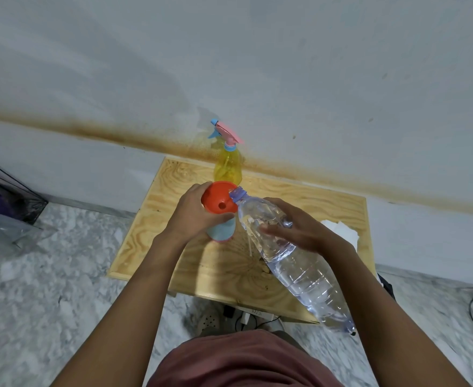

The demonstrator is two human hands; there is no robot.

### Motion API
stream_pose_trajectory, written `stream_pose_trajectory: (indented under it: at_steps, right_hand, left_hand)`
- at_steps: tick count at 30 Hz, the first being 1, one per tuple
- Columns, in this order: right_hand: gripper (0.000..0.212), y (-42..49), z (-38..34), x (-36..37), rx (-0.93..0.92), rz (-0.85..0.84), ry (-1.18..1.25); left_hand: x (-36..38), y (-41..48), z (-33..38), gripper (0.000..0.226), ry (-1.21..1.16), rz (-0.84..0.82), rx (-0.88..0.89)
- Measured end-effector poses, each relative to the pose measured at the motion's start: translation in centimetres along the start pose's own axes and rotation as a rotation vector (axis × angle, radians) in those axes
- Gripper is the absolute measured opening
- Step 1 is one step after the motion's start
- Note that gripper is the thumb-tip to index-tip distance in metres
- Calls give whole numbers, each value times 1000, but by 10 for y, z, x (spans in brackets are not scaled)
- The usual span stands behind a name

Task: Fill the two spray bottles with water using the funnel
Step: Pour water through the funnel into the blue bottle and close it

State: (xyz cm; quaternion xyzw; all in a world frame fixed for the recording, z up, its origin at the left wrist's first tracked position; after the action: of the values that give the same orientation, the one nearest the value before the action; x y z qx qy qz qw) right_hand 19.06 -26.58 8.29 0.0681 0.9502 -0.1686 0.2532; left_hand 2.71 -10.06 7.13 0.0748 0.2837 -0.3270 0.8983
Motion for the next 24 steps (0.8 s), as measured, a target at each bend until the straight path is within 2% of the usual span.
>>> stream_pose_trajectory:
  at_steps: [4,7,13,24]
  right_hand:
    - [53,1,-1,0,6,-13,-42]
    - [61,3,0,0,5,-19,-50]
    - [50,2,-3,-1,0,-32,-55]
    - [52,-2,-9,-3,-9,-49,-45]
  left_hand:
    - [0,0,0,84,6,-6,-2]
    - [0,0,0,85,3,-13,-10]
    - [0,-1,0,87,7,-8,-21]
    - [0,-1,0,86,-3,2,-33]
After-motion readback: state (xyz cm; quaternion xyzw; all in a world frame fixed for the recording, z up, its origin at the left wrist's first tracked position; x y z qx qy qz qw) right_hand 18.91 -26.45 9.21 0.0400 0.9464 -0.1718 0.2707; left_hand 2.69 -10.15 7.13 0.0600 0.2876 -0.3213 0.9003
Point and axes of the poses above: each hand's wrist, its own y-axis towards the middle knuckle, its own x-axis out of the palm, z = x × y, the point moved 7 cm from there along y, towards the middle knuckle, and after that the axes turned 2 degrees about -x, right-handed, at the moved point
